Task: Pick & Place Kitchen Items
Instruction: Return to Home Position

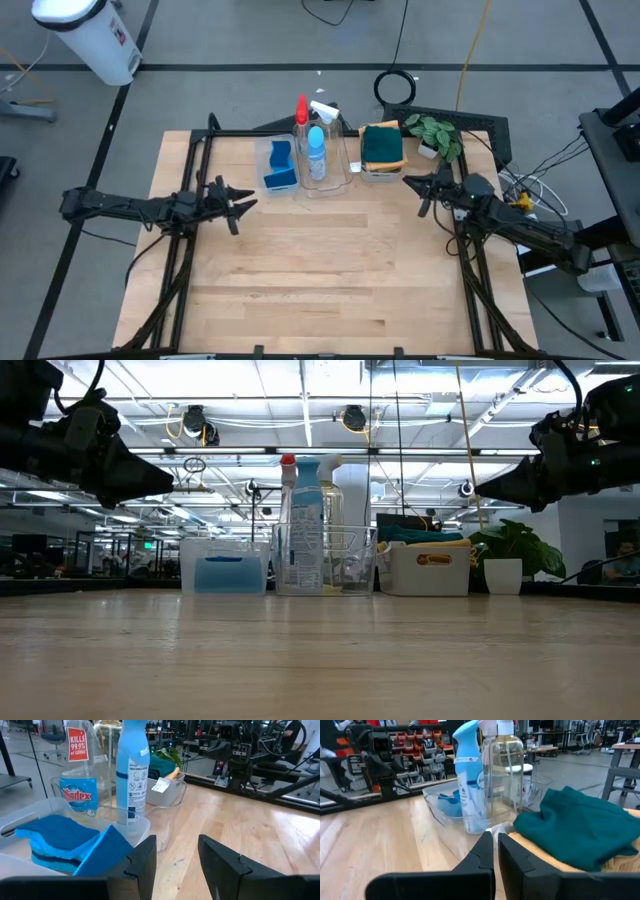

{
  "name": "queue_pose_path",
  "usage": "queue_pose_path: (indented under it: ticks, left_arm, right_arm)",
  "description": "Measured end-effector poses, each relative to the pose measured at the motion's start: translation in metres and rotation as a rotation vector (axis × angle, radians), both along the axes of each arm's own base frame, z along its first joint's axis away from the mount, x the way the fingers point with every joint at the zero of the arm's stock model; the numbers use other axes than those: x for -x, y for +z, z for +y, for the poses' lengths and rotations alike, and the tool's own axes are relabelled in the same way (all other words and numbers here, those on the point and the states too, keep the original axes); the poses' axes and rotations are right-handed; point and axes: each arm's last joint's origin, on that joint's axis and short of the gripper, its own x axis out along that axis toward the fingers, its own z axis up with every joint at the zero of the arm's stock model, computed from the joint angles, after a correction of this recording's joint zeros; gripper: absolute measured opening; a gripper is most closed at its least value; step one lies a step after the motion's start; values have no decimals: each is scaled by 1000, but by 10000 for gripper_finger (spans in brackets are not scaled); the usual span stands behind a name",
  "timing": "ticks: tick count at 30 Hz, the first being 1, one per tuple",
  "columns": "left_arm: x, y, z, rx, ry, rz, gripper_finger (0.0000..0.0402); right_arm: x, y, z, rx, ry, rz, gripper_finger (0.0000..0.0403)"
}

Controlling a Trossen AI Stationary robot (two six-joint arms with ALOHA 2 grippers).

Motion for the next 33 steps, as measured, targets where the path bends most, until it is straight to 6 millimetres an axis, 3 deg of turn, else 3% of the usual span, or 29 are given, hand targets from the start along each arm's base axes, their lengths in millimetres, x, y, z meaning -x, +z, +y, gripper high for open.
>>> queue_pose_path:
  ticks: [33]
  left_arm:
    - [0, 0, 0, 5, -1, -3, 152]
  right_arm:
    - [0, 0, 0, -25, -2, -9, 3]
